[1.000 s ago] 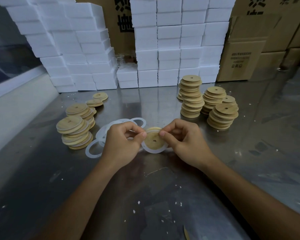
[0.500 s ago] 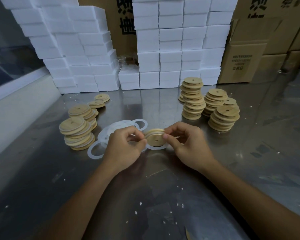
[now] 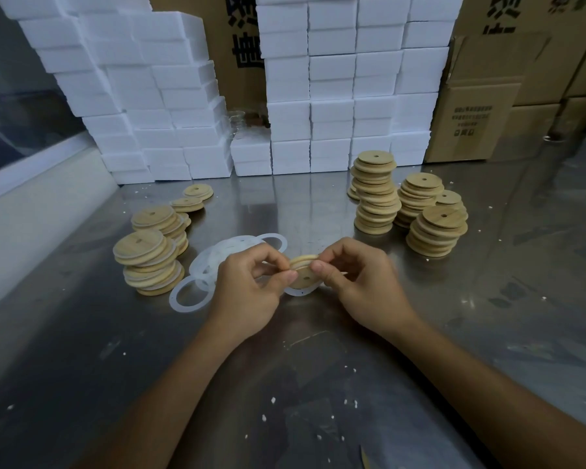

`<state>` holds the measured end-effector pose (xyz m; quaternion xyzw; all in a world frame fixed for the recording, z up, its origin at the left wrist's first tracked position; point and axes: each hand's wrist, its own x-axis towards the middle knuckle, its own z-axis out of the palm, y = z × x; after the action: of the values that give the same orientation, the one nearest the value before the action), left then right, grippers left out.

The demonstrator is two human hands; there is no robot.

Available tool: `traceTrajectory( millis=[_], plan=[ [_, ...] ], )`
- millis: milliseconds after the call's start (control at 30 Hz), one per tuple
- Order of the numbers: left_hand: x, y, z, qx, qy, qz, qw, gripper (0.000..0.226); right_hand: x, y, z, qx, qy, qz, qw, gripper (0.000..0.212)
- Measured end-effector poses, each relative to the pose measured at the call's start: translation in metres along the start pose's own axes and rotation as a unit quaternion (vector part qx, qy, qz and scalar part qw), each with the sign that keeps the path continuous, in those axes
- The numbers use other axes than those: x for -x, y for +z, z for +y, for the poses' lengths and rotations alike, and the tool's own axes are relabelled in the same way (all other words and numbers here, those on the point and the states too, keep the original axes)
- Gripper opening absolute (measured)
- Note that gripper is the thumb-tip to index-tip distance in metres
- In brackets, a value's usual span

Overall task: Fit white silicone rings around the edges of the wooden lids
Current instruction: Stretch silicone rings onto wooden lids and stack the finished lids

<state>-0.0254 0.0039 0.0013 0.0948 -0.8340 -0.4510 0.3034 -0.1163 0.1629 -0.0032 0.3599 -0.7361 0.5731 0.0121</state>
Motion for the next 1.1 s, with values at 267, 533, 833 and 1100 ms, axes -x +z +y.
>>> traceTrajectory(
  millis=[267,533,833,1100],
  plan=[
    [0.0007,0.0008,0.0006,0.096,-0.064,-0.009,0.993,0.021,-0.0048,-0.0039,0.0012,-0.095,0.048,0.0,0.994,0.006],
    [0.001,0.002,0.0002,0.188,-0.132,-0.008,0.973,0.019,-0.0039,-0.0044,0.0027,-0.144,0.081,-0.016,0.986,0.014],
    [0.0015,0.0035,0.0019,0.239,-0.182,-0.001,0.954,0.016,-0.0036,-0.0057,0.0049,-0.157,0.079,-0.017,0.984,0.006],
    [0.0027,0.0078,0.0027,0.257,-0.207,-0.004,0.944,0.02,-0.0038,-0.006,0.005,-0.13,0.078,0.0,0.988,0.007]
  ],
)
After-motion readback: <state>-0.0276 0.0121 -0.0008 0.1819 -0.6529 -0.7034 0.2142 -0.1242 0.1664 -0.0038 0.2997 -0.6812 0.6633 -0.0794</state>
